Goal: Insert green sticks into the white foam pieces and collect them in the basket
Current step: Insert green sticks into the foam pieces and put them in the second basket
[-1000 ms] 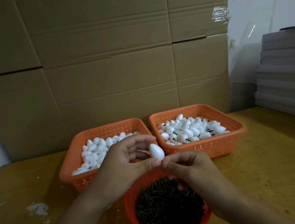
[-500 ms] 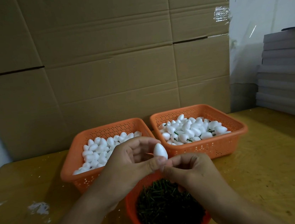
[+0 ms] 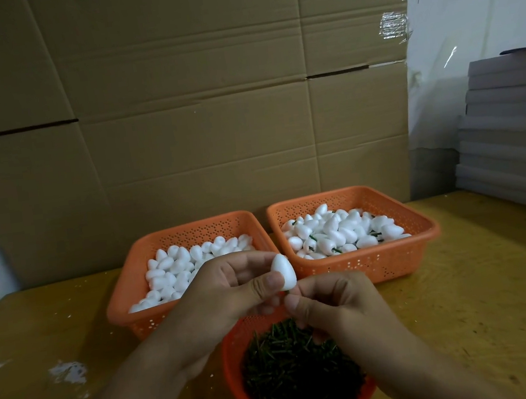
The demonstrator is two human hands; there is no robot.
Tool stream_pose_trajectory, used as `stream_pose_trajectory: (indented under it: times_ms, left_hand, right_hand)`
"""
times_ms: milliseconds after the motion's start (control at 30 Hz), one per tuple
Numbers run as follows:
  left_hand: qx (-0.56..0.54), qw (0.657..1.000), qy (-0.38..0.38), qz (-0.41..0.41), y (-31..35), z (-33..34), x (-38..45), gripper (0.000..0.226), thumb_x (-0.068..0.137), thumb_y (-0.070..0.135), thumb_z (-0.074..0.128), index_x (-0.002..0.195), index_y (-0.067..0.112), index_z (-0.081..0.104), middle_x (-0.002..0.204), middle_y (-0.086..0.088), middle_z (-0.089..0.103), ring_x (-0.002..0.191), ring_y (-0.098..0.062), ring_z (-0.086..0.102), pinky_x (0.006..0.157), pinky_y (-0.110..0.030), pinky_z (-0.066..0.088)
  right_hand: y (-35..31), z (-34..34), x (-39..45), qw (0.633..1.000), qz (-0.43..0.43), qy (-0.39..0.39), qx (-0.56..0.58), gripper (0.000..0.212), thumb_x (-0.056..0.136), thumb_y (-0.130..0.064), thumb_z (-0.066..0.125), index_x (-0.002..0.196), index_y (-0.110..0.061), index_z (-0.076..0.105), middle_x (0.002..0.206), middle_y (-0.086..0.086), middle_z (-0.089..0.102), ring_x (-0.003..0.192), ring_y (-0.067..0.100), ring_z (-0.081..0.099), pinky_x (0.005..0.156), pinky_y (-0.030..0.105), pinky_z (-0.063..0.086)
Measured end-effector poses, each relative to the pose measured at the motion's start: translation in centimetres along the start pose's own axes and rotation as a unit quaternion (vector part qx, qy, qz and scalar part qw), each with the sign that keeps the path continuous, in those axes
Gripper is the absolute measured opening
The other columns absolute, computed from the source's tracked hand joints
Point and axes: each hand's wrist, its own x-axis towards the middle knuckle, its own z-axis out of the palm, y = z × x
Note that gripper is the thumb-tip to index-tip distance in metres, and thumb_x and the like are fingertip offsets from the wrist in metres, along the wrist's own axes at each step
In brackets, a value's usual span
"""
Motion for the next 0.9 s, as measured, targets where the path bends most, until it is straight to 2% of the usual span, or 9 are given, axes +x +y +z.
stream_pose_trajectory:
  times_ms: [167, 233, 300, 433, 533, 633, 900]
  left_hand:
    - [-0.021, 1.0, -0.002, -0.007, 0.09, 0.08, 0.03, 0.035, 0.073, 0.043, 0.081, 0.106, 0.032, 0.076, 0.107, -0.008, 0.076, 0.097, -0.022, 0.073, 0.081, -0.027, 0.059]
    - [-0.022, 1.0, 0.006, -0.005, 0.17, 0.07, 0.09, 0.031, 0.077, 0.039, 0.083, 0.107, 0.036, 0.075, 0.112, -0.004, 0.076, 0.1, -0.022, 0.073, 0.079, -0.027, 0.059]
    - [-0.023, 1.0, 0.022, -0.004, 0.15, -0.02, 0.14, 0.036, 0.072, 0.038, 0.081, 0.107, 0.038, 0.074, 0.114, -0.002, 0.075, 0.1, -0.022, 0.073, 0.077, -0.026, 0.059]
    - [-0.011, 1.0, 0.028, 0.005, 0.14, 0.0, 0.13, 0.041, 0.068, 0.036, 0.083, 0.108, 0.036, 0.073, 0.115, 0.0, 0.074, 0.097, -0.021, 0.074, 0.073, -0.024, 0.058]
    - [0.0, 1.0, 0.023, 0.015, 0.12, 0.14, 0.09, 0.036, 0.072, 0.031, 0.085, 0.106, 0.032, 0.074, 0.112, -0.003, 0.075, 0.095, -0.019, 0.074, 0.072, -0.022, 0.057]
    - [0.02, 0.999, 0.024, 0.026, 0.07, 0.19, 0.06, 0.029, 0.075, 0.027, 0.082, 0.103, 0.033, 0.075, 0.109, -0.003, 0.076, 0.096, -0.019, 0.074, 0.073, -0.023, 0.057]
    - [0.017, 0.999, 0.019, 0.038, 0.15, 0.22, -0.04, 0.035, 0.068, 0.037, 0.084, 0.103, 0.035, 0.075, 0.109, -0.002, 0.076, 0.098, -0.019, 0.074, 0.073, -0.023, 0.058]
  right_hand:
    - [0.04, -0.11, -0.01, 0.998, 0.032, -0.001, 0.056, 0.011, 0.087, -0.02, 0.072, 0.08, -0.016, 0.079, 0.069, 0.002, 0.066, 0.064, 0.008, 0.057, 0.055, 0.019, 0.045]
    - [0.07, -0.06, 0.06, 0.997, 0.032, 0.017, 0.068, 0.01, 0.086, -0.02, 0.073, 0.079, -0.017, 0.079, 0.068, 0.0, 0.068, 0.063, 0.006, 0.058, 0.054, 0.018, 0.045]
    - [0.09, -0.02, 0.13, 0.996, 0.03, 0.044, 0.073, 0.009, 0.084, -0.019, 0.075, 0.077, -0.016, 0.079, 0.067, 0.0, 0.068, 0.06, 0.006, 0.057, 0.052, 0.017, 0.044]
    - [0.06, 0.07, 0.17, 0.994, 0.02, 0.075, 0.072, 0.01, 0.08, -0.015, 0.078, 0.073, -0.009, 0.077, 0.065, 0.001, 0.069, 0.055, 0.004, 0.057, 0.051, 0.015, 0.044]
    - [-0.02, 0.28, 0.13, 0.996, 0.004, 0.078, 0.053, 0.01, 0.082, -0.013, 0.078, 0.074, -0.007, 0.077, 0.066, 0.001, 0.071, 0.055, 0.0, 0.06, 0.052, 0.012, 0.044]
    - [0.03, 0.39, 0.01, 0.997, -0.008, 0.074, 0.013, 0.011, 0.083, -0.015, 0.078, 0.074, -0.008, 0.078, 0.063, 0.001, 0.07, 0.052, 0.001, 0.056, 0.051, 0.014, 0.041]
    - [0.1, 0.0, -0.14, 0.999, 0.013, 0.043, 0.029, 0.011, 0.083, -0.022, 0.077, 0.076, -0.014, 0.079, 0.062, -0.001, 0.066, 0.055, 0.006, 0.054, 0.052, 0.017, 0.042]
